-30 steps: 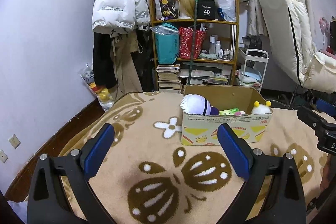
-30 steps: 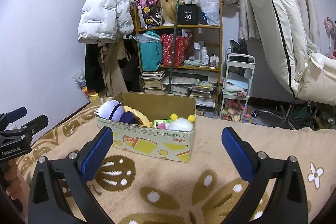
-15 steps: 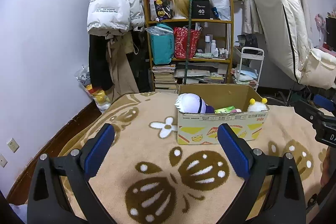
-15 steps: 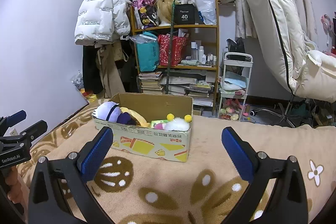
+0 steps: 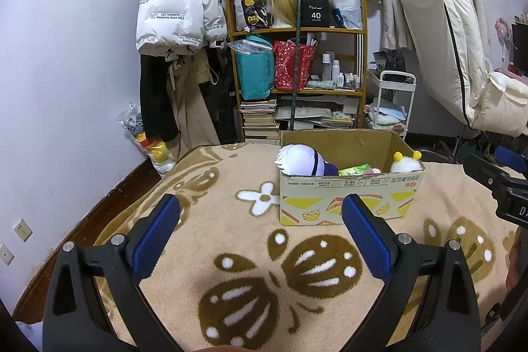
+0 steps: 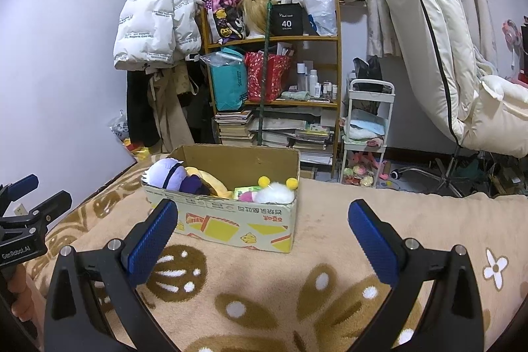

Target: Organize soft objects

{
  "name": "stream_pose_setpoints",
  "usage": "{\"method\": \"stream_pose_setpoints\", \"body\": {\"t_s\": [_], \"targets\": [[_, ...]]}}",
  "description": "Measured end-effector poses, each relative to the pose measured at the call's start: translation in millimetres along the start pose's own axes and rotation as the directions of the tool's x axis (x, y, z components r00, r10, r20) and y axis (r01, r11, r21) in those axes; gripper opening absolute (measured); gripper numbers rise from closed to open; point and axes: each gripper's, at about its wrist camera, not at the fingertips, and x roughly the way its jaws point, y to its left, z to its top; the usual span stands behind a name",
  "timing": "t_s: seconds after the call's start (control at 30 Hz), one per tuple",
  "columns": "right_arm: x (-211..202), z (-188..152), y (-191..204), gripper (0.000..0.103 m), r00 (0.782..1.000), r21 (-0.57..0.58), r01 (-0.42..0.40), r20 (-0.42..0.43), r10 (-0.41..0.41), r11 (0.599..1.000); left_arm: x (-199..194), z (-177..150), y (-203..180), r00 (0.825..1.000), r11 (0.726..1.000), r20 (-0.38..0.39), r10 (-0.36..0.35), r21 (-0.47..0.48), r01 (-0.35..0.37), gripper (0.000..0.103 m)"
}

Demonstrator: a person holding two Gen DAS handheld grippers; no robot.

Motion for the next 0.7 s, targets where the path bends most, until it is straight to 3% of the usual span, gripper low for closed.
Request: {"method": "stream_pose_setpoints", "body": {"t_s": [0.7], "targets": [[1.0,-5.6,-2.7,0.103,1.000,0.033,0.014,0.000,-0.014,0.999,3.8,-4.6,1.4,1.000,1.000,-0.006,-0.003,0.007,0.003,0.097]]}}
